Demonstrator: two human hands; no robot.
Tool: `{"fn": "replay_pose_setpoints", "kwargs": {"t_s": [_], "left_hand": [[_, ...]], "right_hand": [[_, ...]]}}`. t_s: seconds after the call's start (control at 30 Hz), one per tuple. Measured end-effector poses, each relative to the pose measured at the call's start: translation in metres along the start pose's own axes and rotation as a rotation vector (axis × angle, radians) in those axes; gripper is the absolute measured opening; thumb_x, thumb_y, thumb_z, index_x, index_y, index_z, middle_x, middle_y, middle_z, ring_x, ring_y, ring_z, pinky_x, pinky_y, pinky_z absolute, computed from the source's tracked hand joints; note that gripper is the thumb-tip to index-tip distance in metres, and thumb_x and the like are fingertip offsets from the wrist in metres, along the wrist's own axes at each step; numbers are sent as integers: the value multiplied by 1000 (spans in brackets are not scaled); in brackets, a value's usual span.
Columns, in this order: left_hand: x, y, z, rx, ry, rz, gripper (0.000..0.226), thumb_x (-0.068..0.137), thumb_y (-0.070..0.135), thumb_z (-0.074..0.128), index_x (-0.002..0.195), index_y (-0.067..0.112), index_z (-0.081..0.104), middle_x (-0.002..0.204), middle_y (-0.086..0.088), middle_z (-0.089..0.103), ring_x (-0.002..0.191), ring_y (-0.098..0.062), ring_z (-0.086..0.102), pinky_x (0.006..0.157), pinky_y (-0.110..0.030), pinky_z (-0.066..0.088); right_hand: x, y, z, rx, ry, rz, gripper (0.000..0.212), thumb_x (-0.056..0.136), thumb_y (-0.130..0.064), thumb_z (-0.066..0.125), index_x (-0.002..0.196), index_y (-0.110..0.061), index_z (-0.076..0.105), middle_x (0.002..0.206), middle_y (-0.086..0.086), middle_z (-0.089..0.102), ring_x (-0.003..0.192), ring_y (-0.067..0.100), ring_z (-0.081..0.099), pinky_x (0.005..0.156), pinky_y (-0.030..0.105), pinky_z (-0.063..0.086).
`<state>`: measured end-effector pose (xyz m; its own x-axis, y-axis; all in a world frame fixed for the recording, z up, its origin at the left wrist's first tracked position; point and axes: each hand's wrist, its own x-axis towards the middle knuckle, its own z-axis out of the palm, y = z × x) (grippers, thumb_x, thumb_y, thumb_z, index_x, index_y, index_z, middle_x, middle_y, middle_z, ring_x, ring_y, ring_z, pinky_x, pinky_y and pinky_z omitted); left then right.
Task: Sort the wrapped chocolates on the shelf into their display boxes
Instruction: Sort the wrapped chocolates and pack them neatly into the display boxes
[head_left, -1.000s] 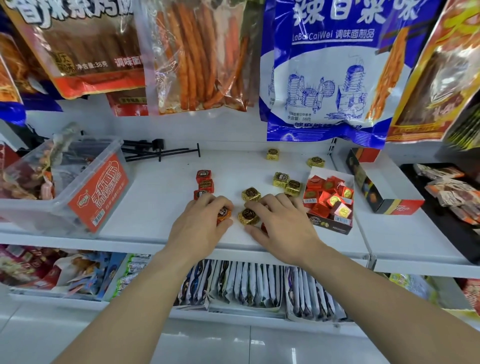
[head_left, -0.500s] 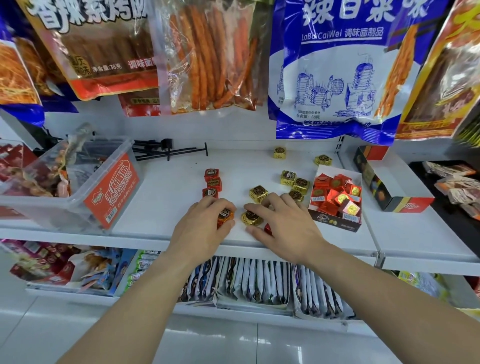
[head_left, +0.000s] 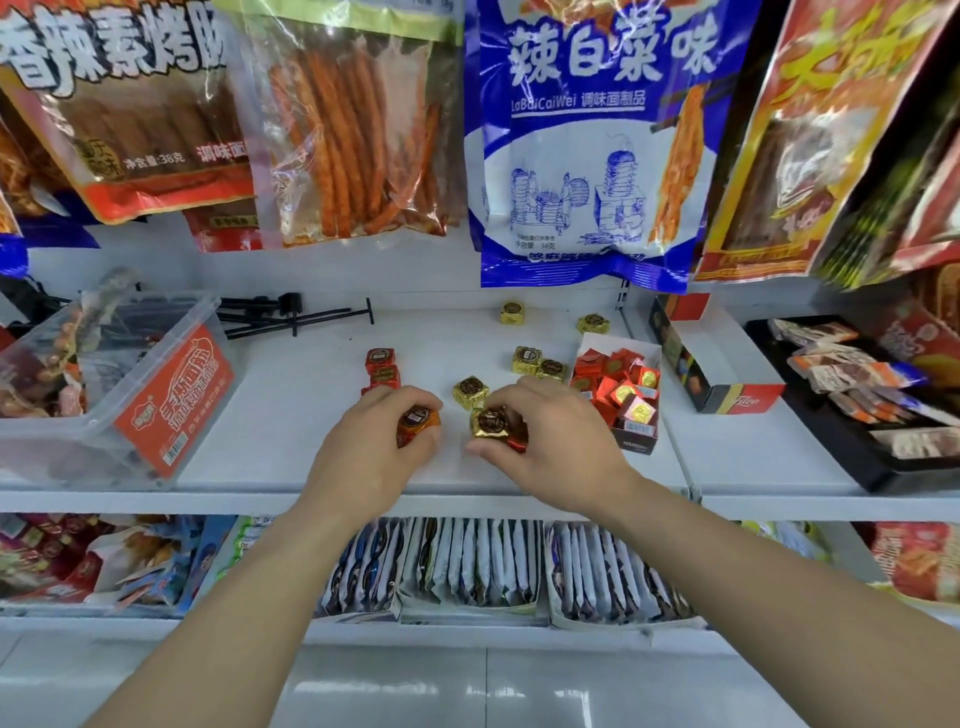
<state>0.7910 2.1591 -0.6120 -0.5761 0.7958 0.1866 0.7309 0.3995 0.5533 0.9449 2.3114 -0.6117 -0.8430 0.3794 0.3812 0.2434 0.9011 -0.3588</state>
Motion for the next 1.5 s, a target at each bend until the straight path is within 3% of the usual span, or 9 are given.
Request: {"fn": "replay_pose_setpoints", "kwargs": {"t_s": [0.2, 0.4, 0.5, 0.7, 0.93, 1.03, 1.2, 1.33, 1.5], "left_hand": [[11, 83, 27, -185, 1, 135, 24, 92, 33, 63, 115, 39, 63, 112, 16, 60, 102, 1, 54, 88, -21, 45], [44, 173, 83, -117, -77, 260, 26, 93, 36, 63, 119, 40, 61, 116, 11, 60, 104, -11, 54, 86, -34, 51], [62, 189, 104, -79, -49, 216, 27, 94, 36, 62, 121, 40, 62, 119, 11, 63, 103, -11, 57, 79, -28, 49], [93, 194, 117, -130, -24, 115, 26, 94, 37, 61, 120, 40, 60, 113, 7, 64, 93, -14, 62, 76, -37, 59], [107, 192, 126, -166, -29, 56, 29, 93, 41, 62, 122, 41, 58, 118, 6, 61, 98, -15, 60, 77, -35, 58], [111, 196, 128, -224, -11, 49, 28, 93, 40, 62, 121, 40, 59, 118, 8, 61, 98, -12, 59, 73, -26, 53], [122, 212, 137, -287, -20, 82, 28, 93, 33, 65, 120, 35, 64, 122, 8, 64, 108, -11, 57, 82, -23, 45], [135, 231, 156, -233, -90, 150, 33, 91, 32, 69, 123, 33, 63, 123, 8, 64, 105, -9, 55, 73, -18, 42], [132, 231, 162, -262, -155, 130, 54, 83, 32, 76, 134, 29, 56, 126, 8, 60, 113, -11, 56, 93, -33, 52]], "right_hand": [[-36, 65, -77, 26, 157, 264, 45, 82, -58, 67, 112, -25, 67, 93, -14, 56, 88, 7, 52, 72, 24, 42], [-54, 144, -127, -85, 259, 463, 41, 83, -57, 67, 105, -23, 67, 96, -2, 68, 90, 19, 62, 74, 35, 53], [-44, 164, -127, -168, 211, 461, 43, 83, -56, 68, 108, -21, 67, 99, 0, 69, 92, 22, 62, 74, 35, 51], [-14, 188, -110, -193, 117, 387, 58, 81, -61, 64, 126, -25, 59, 99, -3, 66, 94, 22, 61, 76, 39, 55], [-6, 194, -100, -34, 29, 302, 69, 77, -65, 67, 131, -23, 57, 119, -6, 59, 107, 13, 56, 90, 30, 51], [-18, 193, -104, 22, 100, 311, 57, 84, -45, 71, 133, -21, 56, 122, -6, 56, 112, 11, 52, 95, 27, 45], [-61, 195, -113, 104, 271, 390, 37, 90, 1, 53, 123, -12, 62, 114, 3, 62, 100, 11, 58, 91, 30, 50], [-78, 197, -114, 88, 236, 438, 38, 92, 0, 53, 128, -10, 60, 120, 7, 61, 97, 6, 53, 91, 27, 49], [-80, 197, -110, -22, 122, 409, 40, 93, -11, 57, 133, -15, 57, 127, 5, 53, 115, 21, 52, 91, 31, 44]]}}
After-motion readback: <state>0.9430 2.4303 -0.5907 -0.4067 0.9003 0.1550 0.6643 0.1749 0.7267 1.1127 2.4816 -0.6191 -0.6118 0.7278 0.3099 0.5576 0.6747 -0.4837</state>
